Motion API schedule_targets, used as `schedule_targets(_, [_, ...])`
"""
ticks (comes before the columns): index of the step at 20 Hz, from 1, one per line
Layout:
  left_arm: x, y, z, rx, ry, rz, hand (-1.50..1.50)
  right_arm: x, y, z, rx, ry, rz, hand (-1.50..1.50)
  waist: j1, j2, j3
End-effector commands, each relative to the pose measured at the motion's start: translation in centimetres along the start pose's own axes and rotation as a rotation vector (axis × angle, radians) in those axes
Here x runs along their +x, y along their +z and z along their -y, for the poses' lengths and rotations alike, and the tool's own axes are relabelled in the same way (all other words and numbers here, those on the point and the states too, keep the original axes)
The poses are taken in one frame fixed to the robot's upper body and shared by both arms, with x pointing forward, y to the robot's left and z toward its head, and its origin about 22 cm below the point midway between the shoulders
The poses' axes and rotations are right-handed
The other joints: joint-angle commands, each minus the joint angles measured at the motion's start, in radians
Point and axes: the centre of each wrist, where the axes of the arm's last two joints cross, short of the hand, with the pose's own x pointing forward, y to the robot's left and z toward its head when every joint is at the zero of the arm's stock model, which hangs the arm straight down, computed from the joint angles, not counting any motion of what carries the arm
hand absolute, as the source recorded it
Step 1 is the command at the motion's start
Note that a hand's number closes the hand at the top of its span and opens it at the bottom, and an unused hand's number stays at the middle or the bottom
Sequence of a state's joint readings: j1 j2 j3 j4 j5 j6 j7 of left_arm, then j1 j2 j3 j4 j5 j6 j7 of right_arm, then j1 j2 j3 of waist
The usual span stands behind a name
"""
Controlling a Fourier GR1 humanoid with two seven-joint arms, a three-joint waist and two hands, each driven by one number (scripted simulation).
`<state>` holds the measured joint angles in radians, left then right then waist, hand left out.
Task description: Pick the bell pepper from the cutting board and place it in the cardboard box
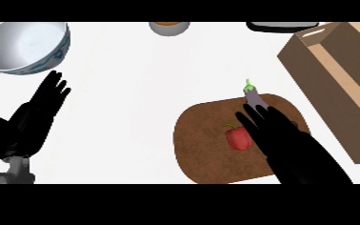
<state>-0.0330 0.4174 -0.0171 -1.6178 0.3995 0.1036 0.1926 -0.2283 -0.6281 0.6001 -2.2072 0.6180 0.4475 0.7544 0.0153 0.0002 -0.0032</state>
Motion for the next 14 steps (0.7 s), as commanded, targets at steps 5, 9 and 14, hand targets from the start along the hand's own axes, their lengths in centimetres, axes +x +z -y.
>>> schedule_targets(5, [-1.1,0.4,-0.8,0.012,0.001,-0.019,0.0,3.0,-3.9,-1.6,0.112,0.03,-0.093,-1.5,-0.007,0.0,0.003])
schedule_targets(9, [0.6,1.1,-0.9,0.007,0.0,-0.003,0.0,0.9,-3.2,0.1,0.118,0.027,-0.105,-1.5,-0.011,-0.001,0.003])
schedule_targets(14, [2.2,-1.1,-1.7,0.009,0.018,-0.019,0.0,0.4,-3.2,-0.5,0.119,0.021,-0.094,-1.5,-0.016,0.0,0.003])
